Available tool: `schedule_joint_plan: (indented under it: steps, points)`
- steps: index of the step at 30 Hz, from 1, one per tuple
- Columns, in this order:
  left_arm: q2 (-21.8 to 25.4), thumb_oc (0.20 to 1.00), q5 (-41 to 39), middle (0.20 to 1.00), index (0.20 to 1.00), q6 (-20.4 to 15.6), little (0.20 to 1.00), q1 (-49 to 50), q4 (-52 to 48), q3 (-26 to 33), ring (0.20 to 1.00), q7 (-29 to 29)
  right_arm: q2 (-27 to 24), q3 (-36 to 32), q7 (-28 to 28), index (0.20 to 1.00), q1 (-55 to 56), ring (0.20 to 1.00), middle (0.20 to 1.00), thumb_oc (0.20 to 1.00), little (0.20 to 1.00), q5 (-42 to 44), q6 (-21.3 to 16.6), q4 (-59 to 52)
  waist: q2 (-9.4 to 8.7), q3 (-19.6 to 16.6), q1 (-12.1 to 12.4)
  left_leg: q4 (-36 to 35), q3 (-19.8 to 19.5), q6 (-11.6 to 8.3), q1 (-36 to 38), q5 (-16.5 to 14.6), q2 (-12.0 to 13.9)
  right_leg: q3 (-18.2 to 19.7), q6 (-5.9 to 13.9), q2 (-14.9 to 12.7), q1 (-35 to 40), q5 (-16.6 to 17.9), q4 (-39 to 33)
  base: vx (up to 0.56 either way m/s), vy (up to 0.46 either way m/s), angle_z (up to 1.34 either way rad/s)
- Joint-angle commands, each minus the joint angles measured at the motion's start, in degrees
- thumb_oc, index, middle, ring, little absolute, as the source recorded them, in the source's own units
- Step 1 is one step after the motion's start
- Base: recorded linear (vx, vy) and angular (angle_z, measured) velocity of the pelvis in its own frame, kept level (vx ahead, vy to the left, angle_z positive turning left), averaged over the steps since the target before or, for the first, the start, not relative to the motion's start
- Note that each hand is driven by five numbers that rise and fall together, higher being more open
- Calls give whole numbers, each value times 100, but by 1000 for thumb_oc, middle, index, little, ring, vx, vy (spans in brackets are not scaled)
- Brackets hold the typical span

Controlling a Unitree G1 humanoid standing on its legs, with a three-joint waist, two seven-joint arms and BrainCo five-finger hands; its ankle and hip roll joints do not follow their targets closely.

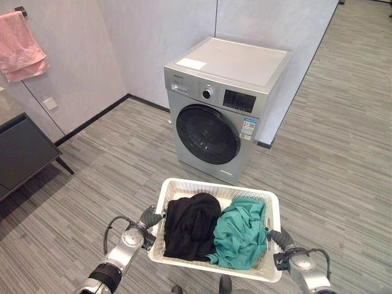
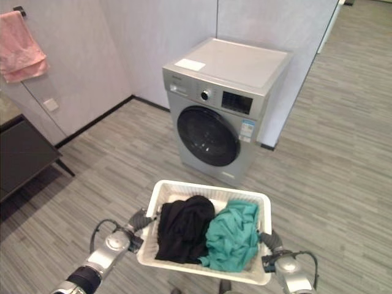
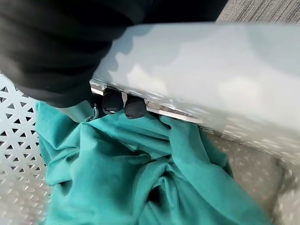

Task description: Grab the laundry basket,head to the washer,open it,put in the laundry and shut it.

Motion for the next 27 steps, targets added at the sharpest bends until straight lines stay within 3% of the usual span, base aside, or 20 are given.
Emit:
schedule_joint_plan:
  steps: [1,12,21,23,27]
  points:
    - [-328,200,87,200,200,-298,200,-389,286,-202,200,66,-88,324,-31,200,-444,200,200,200,200,-213,-160,323,119,321,77,26,-282,-139,-546,153,-22,-29,359,-305,319,-634,53,0,0,0]
    - [-201,200,94,200,200,-274,200,-197,58,12,200,86,-382,46,-208,200,-367,200,200,200,200,-433,-144,-582,118,329,42,26,-216,-124,-517,118,-7,15,387,-315,331,-632,53,8,0,1]
    - [230,200,101,200,200,-279,200,42,-958,636,200,84,-972,-612,-282,200,-294,200,200,200,200,-868,-107,-2132,42,428,66,58,-50,-50,-477,18,37,134,456,-379,274,-566,53,13,42,-4]
    - [424,200,21,200,200,-371,200,117,-1423,951,200,77,-1145,-833,-279,200,-307,200,200,200,200,-971,-125,-2473,-82,565,111,809,24,-14,-849,-305,-9,219,492,-517,240,-499,53,-40,92,-23]
    - [524,200,14,200,200,-384,200,165,-1745,1163,200,65,-1191,-969,-257,200,-314,200,200,200,200,-1040,-115,-2572,-99,570,158,1275,69,84,-1031,-644,-78,260,571,-652,254,-498,53,22,180,-14]
